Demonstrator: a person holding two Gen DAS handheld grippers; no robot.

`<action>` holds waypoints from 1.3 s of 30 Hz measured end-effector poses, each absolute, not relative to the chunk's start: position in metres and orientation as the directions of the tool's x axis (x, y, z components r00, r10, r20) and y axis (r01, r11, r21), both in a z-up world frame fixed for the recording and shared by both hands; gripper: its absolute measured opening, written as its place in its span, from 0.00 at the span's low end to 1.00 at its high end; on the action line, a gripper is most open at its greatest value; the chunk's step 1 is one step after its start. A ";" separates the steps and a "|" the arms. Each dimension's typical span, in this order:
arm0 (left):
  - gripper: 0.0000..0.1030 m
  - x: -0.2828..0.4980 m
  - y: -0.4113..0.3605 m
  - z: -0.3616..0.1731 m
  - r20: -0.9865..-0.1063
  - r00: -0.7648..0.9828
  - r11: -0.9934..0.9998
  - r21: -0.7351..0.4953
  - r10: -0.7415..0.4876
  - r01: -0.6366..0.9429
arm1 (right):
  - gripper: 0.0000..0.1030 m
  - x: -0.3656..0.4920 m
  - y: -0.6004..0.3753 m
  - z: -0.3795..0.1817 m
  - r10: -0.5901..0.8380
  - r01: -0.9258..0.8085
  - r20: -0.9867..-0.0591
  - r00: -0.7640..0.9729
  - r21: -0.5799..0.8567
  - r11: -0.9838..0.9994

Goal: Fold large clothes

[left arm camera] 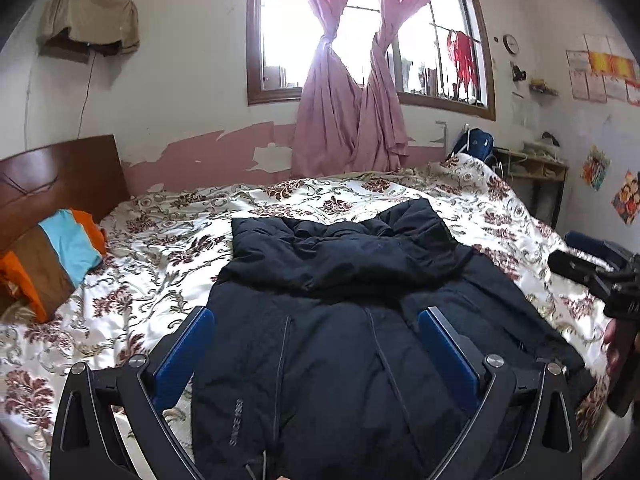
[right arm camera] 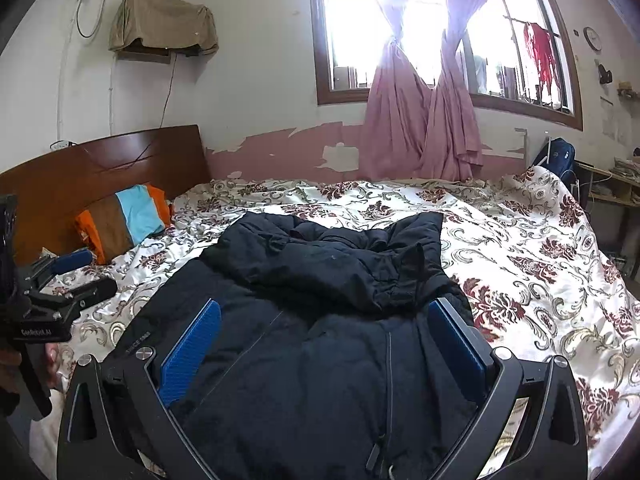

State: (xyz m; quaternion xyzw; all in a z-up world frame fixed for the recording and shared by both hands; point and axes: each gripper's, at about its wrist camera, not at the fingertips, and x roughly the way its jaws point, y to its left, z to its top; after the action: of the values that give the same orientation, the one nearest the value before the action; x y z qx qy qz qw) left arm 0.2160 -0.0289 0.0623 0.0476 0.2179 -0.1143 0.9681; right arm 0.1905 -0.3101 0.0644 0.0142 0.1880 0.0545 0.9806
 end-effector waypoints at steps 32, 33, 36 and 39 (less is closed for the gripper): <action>1.00 0.163 -0.002 0.011 -0.529 0.806 0.961 -0.076 -0.266 0.267 | 0.98 0.109 -0.309 0.005 0.085 -0.116 -0.440 0.894 -0.045 0.992; 1.00 0.163 0.002 0.007 -0.532 0.800 0.959 -0.098 -0.277 0.267 | 0.98 0.108 -0.310 0.002 0.083 -0.116 -0.447 0.890 -0.048 0.992; 1.00 0.162 0.011 -0.003 -0.539 0.787 0.953 -0.144 -0.300 0.265 | 0.98 0.106 -0.310 -0.005 0.088 -0.127 -0.460 0.884 -0.055 0.990; 1.00 0.161 0.017 -0.013 -0.554 0.771 0.949 -0.164 -0.314 0.269 | 0.98 0.104 -0.307 -0.012 0.088 -0.143 -0.470 0.878 -0.081 0.986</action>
State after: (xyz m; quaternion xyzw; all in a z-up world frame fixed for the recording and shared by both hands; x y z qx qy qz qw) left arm 0.1614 0.0172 -0.0126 -0.0376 0.3006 -0.1551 0.9403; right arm 0.1037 -0.3074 -0.0115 -0.0566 0.2396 0.0597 0.9674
